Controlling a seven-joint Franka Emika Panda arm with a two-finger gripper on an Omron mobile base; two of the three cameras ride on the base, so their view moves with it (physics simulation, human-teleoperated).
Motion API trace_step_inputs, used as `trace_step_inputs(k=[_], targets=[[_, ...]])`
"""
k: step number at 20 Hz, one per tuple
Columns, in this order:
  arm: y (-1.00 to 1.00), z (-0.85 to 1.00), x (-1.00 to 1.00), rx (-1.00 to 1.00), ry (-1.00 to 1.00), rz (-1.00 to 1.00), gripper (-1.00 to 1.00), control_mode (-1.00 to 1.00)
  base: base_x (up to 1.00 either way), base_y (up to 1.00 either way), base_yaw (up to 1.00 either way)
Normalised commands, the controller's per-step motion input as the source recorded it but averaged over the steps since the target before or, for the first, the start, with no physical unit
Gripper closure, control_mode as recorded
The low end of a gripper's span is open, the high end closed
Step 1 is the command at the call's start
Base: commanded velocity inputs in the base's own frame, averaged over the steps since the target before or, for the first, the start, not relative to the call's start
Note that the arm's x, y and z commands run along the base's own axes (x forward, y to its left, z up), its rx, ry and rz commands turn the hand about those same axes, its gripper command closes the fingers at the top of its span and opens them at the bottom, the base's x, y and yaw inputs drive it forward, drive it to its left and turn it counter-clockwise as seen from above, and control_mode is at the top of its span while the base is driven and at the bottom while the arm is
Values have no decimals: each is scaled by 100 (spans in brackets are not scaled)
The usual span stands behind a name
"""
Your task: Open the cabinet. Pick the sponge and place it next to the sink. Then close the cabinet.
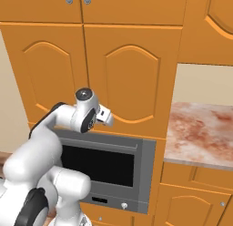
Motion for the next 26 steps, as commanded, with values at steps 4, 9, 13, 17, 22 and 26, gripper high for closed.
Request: trace_step_inputs(k=[4, 9, 13, 17, 22, 26], targets=[[-5, 0, 15, 0, 12, 0, -100, -100, 0, 0, 0], [-21, -12, 0, 0, 2, 0, -100, -100, 0, 0, 0], [-23, -37, 0, 0, 0, 0, -100, -100, 0, 0, 0], [-7, -23, 0, 0, 0, 0, -100, -100, 0, 0, 0], [0, -13, 6, 0, -1, 0, -100, -100, 0, 0, 0], [0, -1, 13, 0, -4, 0, -100, -100, 0, 0, 0]])
